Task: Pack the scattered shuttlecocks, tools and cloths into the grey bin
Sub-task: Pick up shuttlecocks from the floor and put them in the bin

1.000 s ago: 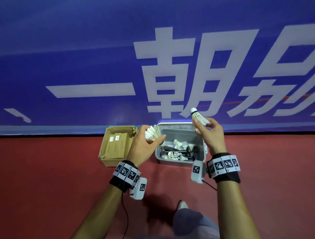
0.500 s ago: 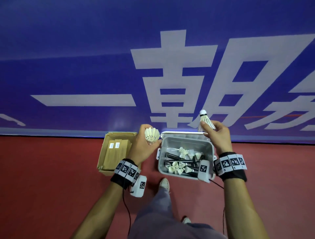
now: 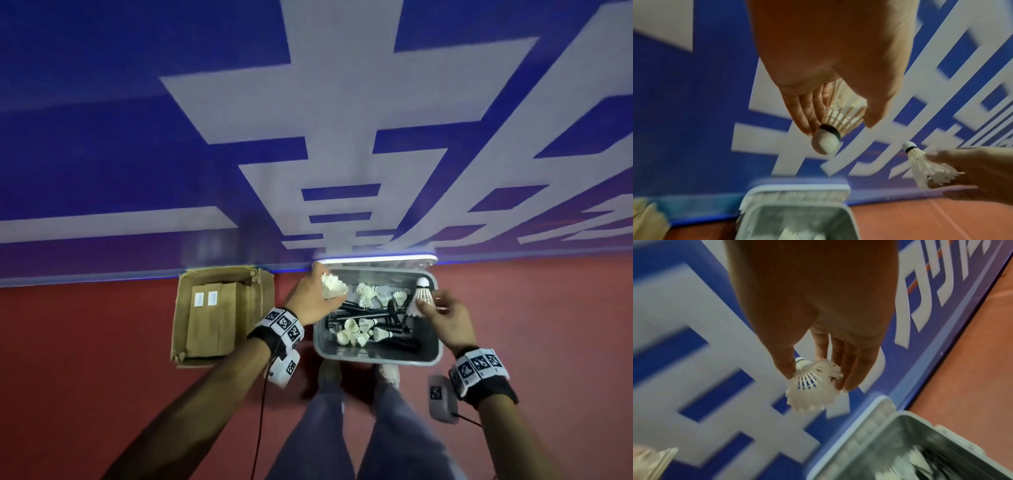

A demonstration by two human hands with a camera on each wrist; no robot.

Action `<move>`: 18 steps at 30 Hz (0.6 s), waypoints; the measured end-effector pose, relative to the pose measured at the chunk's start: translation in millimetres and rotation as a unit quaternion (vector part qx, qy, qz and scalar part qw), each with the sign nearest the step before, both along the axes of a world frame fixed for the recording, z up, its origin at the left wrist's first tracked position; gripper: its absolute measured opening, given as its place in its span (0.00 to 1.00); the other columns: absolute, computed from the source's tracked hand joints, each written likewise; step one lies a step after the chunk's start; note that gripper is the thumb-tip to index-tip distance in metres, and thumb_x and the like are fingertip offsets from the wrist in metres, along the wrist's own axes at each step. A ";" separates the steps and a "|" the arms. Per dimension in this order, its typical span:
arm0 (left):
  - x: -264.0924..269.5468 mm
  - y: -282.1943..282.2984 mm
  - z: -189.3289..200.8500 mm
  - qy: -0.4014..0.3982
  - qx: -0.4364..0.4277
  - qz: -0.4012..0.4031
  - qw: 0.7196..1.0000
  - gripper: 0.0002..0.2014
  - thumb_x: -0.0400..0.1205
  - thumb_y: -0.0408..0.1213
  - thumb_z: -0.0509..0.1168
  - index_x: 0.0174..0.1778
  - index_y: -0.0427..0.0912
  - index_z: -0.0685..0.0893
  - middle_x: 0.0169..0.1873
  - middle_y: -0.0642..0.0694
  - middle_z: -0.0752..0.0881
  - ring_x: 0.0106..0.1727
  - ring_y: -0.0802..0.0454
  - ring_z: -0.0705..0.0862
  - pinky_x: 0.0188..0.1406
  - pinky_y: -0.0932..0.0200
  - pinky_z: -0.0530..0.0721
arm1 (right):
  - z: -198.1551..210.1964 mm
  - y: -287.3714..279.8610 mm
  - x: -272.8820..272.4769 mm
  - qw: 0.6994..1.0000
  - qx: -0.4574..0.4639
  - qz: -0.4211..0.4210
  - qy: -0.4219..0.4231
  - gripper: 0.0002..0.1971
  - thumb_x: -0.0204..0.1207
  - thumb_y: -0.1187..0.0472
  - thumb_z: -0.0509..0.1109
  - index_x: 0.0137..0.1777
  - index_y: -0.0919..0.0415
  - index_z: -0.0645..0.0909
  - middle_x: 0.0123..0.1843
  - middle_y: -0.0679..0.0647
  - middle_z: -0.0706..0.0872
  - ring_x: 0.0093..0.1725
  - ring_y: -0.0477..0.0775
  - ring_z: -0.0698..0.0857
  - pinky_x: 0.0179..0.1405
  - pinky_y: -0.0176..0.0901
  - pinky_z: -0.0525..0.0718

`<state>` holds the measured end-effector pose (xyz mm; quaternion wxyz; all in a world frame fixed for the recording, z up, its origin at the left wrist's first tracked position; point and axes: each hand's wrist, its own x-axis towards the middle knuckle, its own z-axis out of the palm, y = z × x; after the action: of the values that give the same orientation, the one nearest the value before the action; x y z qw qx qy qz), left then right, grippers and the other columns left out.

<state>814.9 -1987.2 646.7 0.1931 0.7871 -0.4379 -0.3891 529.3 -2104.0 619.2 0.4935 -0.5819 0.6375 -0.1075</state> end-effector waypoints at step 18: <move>-57.1 66.8 -427.8 -0.019 0.245 -0.111 0.963 0.27 0.78 0.44 0.74 0.70 0.43 0.74 0.51 0.53 0.80 0.49 0.50 0.82 0.53 0.66 0.78 | -437.1 -22.4 -56.8 0.918 0.133 0.299 0.225 0.22 0.84 0.54 0.71 0.72 0.66 0.80 0.65 0.71 0.87 0.64 0.70 0.86 0.61 0.53 0.81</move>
<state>757.8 -1920.4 218.9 -0.0585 0.7636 -0.4176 -0.4889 472.5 -2126.5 182.1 0.4188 -0.6831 0.5367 0.2645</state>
